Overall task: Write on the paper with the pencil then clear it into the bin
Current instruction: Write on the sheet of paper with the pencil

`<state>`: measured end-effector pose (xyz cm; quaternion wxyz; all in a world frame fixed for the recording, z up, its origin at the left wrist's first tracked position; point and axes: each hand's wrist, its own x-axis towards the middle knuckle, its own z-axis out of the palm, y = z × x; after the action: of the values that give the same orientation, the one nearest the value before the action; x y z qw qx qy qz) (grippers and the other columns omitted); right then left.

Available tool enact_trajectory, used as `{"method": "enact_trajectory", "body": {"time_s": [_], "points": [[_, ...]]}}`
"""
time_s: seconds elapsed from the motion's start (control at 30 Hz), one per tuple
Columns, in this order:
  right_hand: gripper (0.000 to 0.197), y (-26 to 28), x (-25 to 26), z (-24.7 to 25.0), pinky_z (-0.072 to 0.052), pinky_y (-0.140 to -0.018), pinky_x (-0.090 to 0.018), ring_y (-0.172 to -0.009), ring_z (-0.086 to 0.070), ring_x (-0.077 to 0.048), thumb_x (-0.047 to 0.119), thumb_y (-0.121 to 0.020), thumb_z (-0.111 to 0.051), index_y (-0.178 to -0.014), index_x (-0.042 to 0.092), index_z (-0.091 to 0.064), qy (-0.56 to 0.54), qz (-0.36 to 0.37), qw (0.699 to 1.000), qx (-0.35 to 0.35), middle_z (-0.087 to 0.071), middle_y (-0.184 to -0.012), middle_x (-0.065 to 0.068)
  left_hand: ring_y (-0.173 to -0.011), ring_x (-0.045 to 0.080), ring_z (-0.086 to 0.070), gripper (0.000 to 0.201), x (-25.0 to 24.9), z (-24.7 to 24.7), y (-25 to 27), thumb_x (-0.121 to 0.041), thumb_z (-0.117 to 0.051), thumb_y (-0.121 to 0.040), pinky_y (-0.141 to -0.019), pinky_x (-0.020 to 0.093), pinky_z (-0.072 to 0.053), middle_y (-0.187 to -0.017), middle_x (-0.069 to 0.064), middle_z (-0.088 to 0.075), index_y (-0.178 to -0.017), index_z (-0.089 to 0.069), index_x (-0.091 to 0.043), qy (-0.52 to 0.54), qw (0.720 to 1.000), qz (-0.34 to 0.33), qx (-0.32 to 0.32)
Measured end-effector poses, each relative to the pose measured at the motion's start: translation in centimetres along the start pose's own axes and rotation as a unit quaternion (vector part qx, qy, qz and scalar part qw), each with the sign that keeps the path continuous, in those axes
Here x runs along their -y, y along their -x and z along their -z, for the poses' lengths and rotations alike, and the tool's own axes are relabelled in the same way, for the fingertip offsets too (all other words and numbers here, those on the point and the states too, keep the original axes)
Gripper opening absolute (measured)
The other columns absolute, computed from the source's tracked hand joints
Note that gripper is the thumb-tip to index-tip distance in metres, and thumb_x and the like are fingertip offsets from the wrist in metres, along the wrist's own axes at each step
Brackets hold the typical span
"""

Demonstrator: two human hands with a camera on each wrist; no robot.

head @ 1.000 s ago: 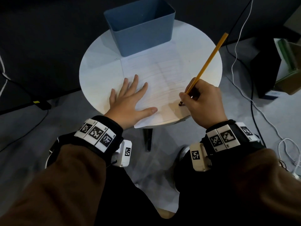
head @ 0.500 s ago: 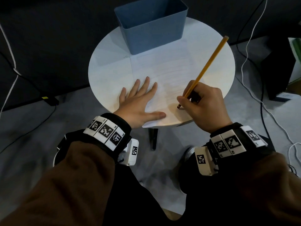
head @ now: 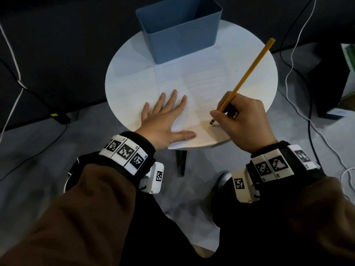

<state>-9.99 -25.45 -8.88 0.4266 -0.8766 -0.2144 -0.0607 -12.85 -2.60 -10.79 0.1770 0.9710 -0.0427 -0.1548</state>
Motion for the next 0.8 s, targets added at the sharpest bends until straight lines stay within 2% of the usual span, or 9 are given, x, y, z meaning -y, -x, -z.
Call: {"method": "enact_trajectory", "body": {"time_s": [0.13, 0.2, 0.27, 0.37, 0.53, 0.63, 0.7, 0.8], "points": [[0.016, 0.2, 0.0, -0.7, -0.040, -0.062, -0.011, -0.064, -0.058, -0.002, 0.018, -0.090, -0.074, -0.081, 0.015, -0.062, 0.021, 0.015, 0.999, 0.037, -0.058, -0.065, 0.019, -0.147, 0.007, 0.027, 0.104, 0.1, 0.0, -0.1, -0.084, -0.047, -0.077, -0.119, 0.048, 0.016, -0.161, -0.021, 0.025, -0.156, 0.008, -0.044, -0.006, 1.000, 0.001, 0.007], [0.015, 0.0, -0.7, 0.0, -0.040, -0.061, -0.014, -0.063, -0.057, -0.004, 0.018, -0.090, -0.074, -0.081, 0.015, -0.062, 0.045, -0.002, 0.999, 0.024, -0.059, -0.066, 0.018, -0.147, 0.007, 0.027, 0.103, 0.1, 0.1, -0.1, -0.083, -0.047, -0.077, -0.119, 0.048, 0.016, -0.160, -0.021, 0.025, -0.156, 0.007, -0.044, -0.007, 1.000, 0.003, 0.006], [0.016, 0.0, -1.1, 0.9, -0.040, -0.060, -0.011, -0.064, -0.058, -0.005, 0.018, -0.090, -0.074, -0.080, 0.015, -0.062, 0.053, -0.020, 0.998, 0.007, -0.060, -0.066, 0.014, -0.147, 0.006, 0.027, 0.103, 0.1, 0.1, 0.0, -0.082, -0.048, -0.078, -0.119, 0.047, 0.016, -0.160, -0.022, 0.025, -0.156, 0.007, -0.045, -0.004, 1.000, 0.004, 0.007], [0.017, -0.1, -0.5, 0.7, -0.040, -0.062, -0.008, -0.068, -0.059, -0.005, 0.019, -0.090, -0.074, -0.079, 0.015, -0.062, 0.031, -0.009, 0.999, -0.003, -0.060, -0.066, 0.013, -0.147, 0.006, 0.027, 0.103, 0.1, 0.1, 0.0, -0.083, -0.047, -0.076, -0.119, 0.047, 0.016, -0.160, -0.022, 0.025, -0.156, 0.007, -0.045, -0.001, 1.000, 0.000, 0.006], [0.017, 0.2, 0.5, -1.4, -0.037, -0.061, -0.010, -0.065, -0.058, -0.005, 0.019, -0.090, -0.075, -0.080, 0.018, -0.061, -0.003, 0.015, 0.999, 0.045, -0.060, -0.066, 0.017, -0.148, 0.007, 0.027, 0.105, 0.2, 0.2, -0.1, -0.086, -0.044, -0.074, -0.119, 0.048, 0.015, -0.161, -0.021, 0.025, -0.156, 0.007, -0.044, -0.006, 1.000, -0.004, 0.009], [0.017, -0.1, -0.5, -0.4, -0.037, -0.061, -0.012, -0.062, -0.056, -0.001, 0.019, -0.089, -0.075, -0.080, 0.016, -0.061, 0.022, -0.019, 0.999, 0.026, -0.058, -0.065, 0.016, -0.148, 0.007, 0.026, 0.103, 0.1, 0.1, -0.1, -0.083, -0.047, -0.077, -0.119, 0.046, 0.016, -0.161, -0.022, 0.025, -0.156, 0.006, -0.044, -0.004, 1.000, 0.001, 0.009], [0.017, -0.3, -1.0, 0.6, -0.038, -0.060, -0.009, -0.063, -0.057, 0.000, 0.019, -0.089, -0.075, -0.079, 0.015, -0.061, 0.041, -0.037, 0.998, 0.005, -0.058, -0.065, 0.015, -0.147, 0.006, 0.027, 0.103, 0.1, 0.1, 0.0, -0.083, -0.048, -0.077, -0.119, 0.046, 0.016, -0.160, -0.022, 0.025, -0.156, 0.006, -0.045, -0.005, 1.000, 0.000, 0.007], [0.017, -0.3, -0.5, 0.3, -0.039, -0.061, -0.008, -0.065, -0.057, 0.000, 0.019, -0.089, -0.075, -0.079, 0.013, -0.062, 0.030, -0.024, 0.999, -0.006, -0.058, -0.065, 0.016, -0.147, 0.006, 0.026, 0.103, 0.1, 0.1, 0.0, -0.082, -0.049, -0.077, -0.119, 0.046, 0.016, -0.161, -0.022, 0.024, -0.156, 0.006, -0.045, 0.003, 1.000, 0.000, 0.008]]}}
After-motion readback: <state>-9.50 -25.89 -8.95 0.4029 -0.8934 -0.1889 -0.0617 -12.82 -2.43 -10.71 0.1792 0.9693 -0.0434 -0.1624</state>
